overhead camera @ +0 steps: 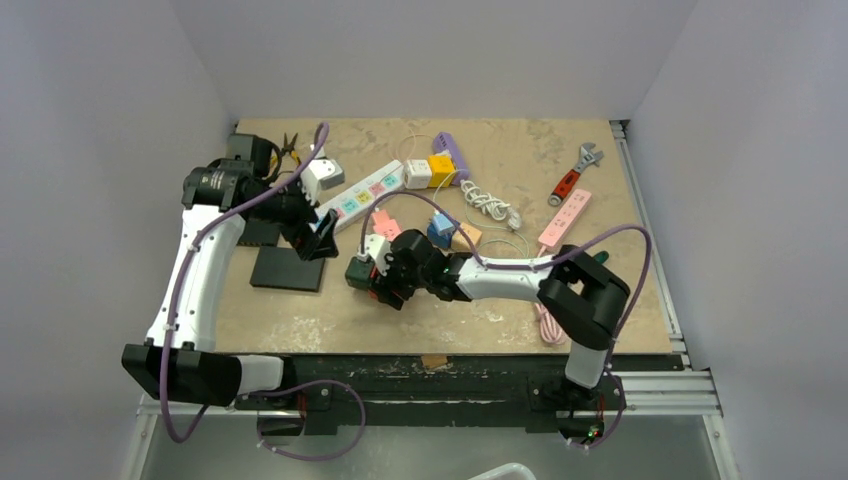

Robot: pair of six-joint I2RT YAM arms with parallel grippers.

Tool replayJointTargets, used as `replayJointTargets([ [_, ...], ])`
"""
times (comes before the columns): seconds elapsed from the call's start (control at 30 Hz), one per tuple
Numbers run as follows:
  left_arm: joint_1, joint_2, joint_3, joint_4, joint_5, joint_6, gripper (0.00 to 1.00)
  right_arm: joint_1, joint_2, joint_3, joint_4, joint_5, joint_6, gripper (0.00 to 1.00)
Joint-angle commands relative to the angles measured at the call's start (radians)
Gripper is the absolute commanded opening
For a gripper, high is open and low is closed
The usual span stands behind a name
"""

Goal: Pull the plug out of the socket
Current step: Pick up the socket from the center of the board.

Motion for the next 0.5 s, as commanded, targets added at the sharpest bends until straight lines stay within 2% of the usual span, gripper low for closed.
replayJointTargets([
  [0.0,0.006,-0.081,-0.115,-0.007,0.15,0.292,1.0,0.003,-0.193,0.003,-0.014,0.03,0.015,0.0],
  [0.2,-0.002,-0.199,-0.253,-0.056,0.262,0.605,1.0,0.008,-0.359,-0.06,-0.068,0.026,0.023,0.0],
  [0.47,-0.086,-0.26,-0.338,-0.017,0.289,0.702,1.0,0.086,-0.481,-0.094,-0.139,0.059,-0.013,0.0],
])
